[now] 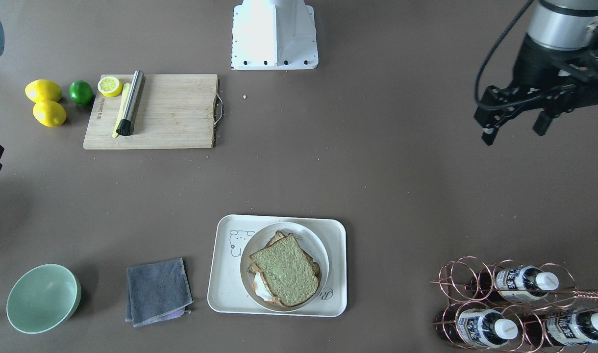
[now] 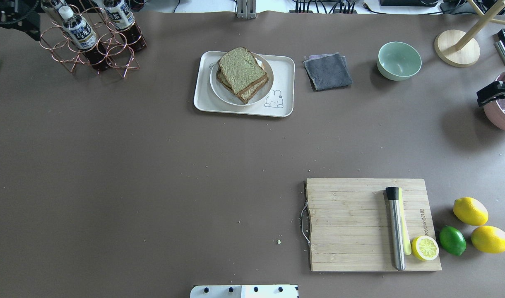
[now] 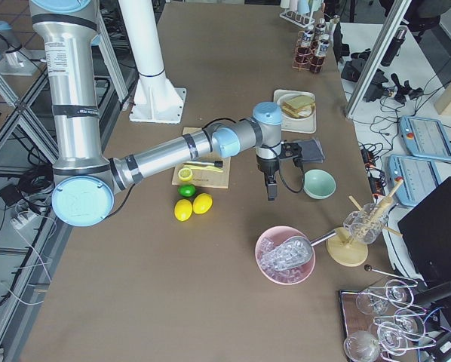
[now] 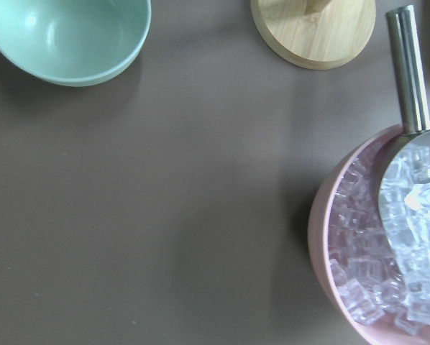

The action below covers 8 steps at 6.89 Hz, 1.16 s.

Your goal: Make sandwich and place on tray

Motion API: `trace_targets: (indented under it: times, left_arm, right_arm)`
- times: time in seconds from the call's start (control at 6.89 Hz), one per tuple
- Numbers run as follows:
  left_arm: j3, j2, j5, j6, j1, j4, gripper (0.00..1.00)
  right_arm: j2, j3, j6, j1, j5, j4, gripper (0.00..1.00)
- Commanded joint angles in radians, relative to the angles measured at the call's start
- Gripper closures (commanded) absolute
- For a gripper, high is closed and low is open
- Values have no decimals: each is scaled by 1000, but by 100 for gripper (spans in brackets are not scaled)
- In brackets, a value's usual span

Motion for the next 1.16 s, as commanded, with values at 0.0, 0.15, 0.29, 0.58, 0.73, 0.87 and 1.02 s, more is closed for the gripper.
trace_targets:
  times: [0.0,0.15,0.29,0.58,0.73,0.87,1.02]
  left_arm:
    - [102,121,-191,416,-229,9,3]
    - [188,149,-256,583,-306,11,3]
    - [268,195,-314,717,-340,8,3]
    - [377,328,-325,746,-371,-193,3]
    - [472,391,-325,736,-371,-412,3]
    - [532,402,-324,738,-374,-489,3]
    - [538,402,-322,735,-387,-490,3]
  right_arm:
    - [-56,-19,-187,112,74,-30,0]
    - [-79,-57,-277,190,174,-31,0]
    - [-96,-111,-351,264,242,-22,0]
    - [-116,-167,-459,361,287,-30,0]
    - [-119,-191,-459,361,287,-25,0]
    - [-119,-217,-459,361,285,-21,0]
    - [-117,-226,-447,361,282,-18,0]
